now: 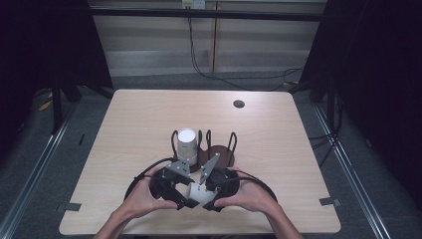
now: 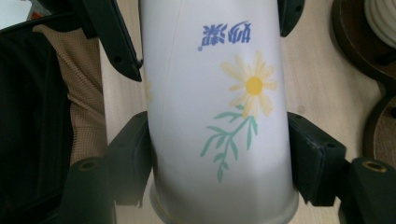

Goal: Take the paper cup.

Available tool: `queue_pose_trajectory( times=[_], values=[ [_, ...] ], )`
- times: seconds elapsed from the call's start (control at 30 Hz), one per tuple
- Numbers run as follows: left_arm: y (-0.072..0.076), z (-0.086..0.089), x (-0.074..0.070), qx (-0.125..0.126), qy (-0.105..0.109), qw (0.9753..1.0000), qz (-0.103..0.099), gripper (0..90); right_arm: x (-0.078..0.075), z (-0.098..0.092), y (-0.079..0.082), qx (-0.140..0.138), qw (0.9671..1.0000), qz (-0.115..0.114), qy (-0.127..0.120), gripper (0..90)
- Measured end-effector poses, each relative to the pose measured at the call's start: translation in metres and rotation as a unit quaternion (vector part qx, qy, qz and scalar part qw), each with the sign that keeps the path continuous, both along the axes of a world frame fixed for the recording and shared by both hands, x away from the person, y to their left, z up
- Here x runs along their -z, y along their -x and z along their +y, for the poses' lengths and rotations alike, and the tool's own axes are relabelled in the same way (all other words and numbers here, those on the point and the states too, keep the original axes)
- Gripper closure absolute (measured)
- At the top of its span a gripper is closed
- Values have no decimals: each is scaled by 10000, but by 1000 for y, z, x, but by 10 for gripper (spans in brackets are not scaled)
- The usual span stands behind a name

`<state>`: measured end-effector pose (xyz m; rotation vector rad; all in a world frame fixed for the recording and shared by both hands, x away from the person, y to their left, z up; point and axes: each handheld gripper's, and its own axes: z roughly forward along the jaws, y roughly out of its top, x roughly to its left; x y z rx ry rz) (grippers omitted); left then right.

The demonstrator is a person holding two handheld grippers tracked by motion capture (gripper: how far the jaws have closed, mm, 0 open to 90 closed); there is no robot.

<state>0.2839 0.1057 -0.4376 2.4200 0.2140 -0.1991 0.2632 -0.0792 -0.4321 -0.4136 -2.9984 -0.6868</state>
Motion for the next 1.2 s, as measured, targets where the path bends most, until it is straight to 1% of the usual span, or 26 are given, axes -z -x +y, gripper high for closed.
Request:
queue_pose_trajectory(
  times=[0.03, 0.07, 0.1, 0.17, 0.33, 0.37, 0.4, 0.43, 0.47, 0.6, 0.73, 0.83, 0.93, 0.97, 1.03, 1.07, 1.1, 1.13, 1.17, 1.2],
  values=[
    [0, 0, 0, 0, 0, 10000, 0, 275, 0, 0, 0, 0, 10000, 0, 0, 315],
    [0, -1, 1, -18, 34, 10000, 81, 277, 0, 0, 1, -12, 10000, -10, -18, 315],
    [0, -1, 2, 12, 13, 10000, 77, 284, 0, 0, 1, -10, 10000, -24, -14, 315],
    [0, -2, 3, 4, 39, 9999, 127, 285, 0, 0, 0, -92, 9999, -76, -41, 315],
    [0, -3, 4, 0, -26, 9999, 157, 269, 2, 1, 1, -136, 9999, -63, -41, 315],
    [-1, -2, 4, 54, -10, 9998, 179, 287, 2, 1, 1, -132, 9999, -73, -47, 315],
    [-1, -2, 4, 54, -10, 9998, 179, 321, 2, 1, 1, -109, 9999, -80, -46, 315],
    [0, -2, 4, 27, 23, 9998, 189, 320, 2, 1, 1, -116, 9999, -73, -54, 315],
    [0, -2, 4, 57, 11, 9998, 172, 324, 2, 0, 1, -117, 9999, -72, -48, 315],
    [0, -1, 2, 25, 57, 9998, 180, 341, 1, -1, 0, -138, 9998, -85, -91, 313],
    [2, -2, 2, 39, 30, 9999, 156, 363, 2, -2, 0, -129, 9998, -74, -91, 297],
    [2, -2, 1, 4, 53, 9999, 163, 370, 2, -2, 0, -122, 9998, -80, -112, 286],
    [2, -2, 0, 14, 53, 9998, 181, 372, 2, -4, -1, -87, 9997, -64, -213, 269],
    [2, -2, 0, 7, 85, 9997, 234, 372, 2, -4, 0, -88, 9997, -58, -226, 260],
    [2, -2, 0, -6, 67, 9997, 230, 372, 3, -5, -1, -135, 9995, -75, -271, 250],
    [2, -2, 0, -9, 31, 9998, 191, 372, 3, -5, -1, -135, 9994, -68, -308, 235],
    [2, -2, 0, -13, 17, 9998, 187, 372, 3, -6, -1, -54, 9993, -52, -367, 188],
    [3, -1, -1, -13, 35, 9998, 192, 372, 3, -7, -2, -63, 9991, -81, -410, 181],
    [3, -1, -1, -13, 35, 9998, 192, 372, 2, -8, -2, -23, 9991, -60, -429, 180],
    [3, 0, -3, -11, 45, 9999, 145, 372, 2, -10, -2, -7, 9989, -52, -462, 175]
  ],
)
